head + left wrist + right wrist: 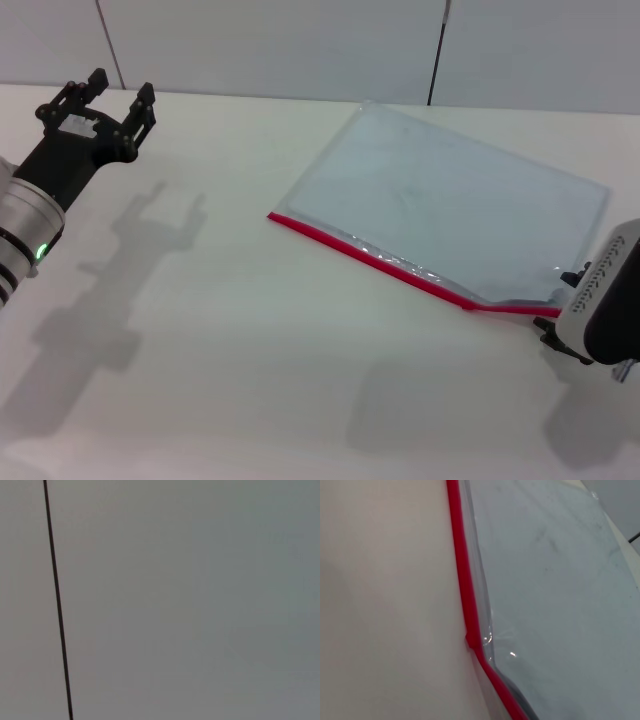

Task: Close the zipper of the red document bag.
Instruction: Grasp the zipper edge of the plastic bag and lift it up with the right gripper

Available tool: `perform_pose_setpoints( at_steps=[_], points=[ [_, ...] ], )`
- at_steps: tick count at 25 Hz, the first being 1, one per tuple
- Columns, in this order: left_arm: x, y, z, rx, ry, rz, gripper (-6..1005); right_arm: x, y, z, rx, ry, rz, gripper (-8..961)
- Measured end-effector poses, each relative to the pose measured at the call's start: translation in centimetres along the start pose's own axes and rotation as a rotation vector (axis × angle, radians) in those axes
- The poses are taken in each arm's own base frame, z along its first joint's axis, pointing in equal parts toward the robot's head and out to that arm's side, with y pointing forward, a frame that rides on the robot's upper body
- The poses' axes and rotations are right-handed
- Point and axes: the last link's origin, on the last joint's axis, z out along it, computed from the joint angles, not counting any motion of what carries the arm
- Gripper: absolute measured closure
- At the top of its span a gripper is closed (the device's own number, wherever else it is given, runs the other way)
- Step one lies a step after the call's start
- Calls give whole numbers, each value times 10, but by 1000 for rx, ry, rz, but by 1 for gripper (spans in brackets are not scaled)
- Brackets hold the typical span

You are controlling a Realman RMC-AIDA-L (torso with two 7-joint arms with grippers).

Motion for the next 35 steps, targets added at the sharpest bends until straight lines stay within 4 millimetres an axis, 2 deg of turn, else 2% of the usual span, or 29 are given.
perform_pose_setpoints(
  at_steps=[19,35],
  points=[
    [2,1,3,-4,6,-5,462,-12,-9,18,15,-18,-43,338],
    [2,3,3,-15,5,-3,473,-19,-16,32,13,-10,-79,484]
  ],
)
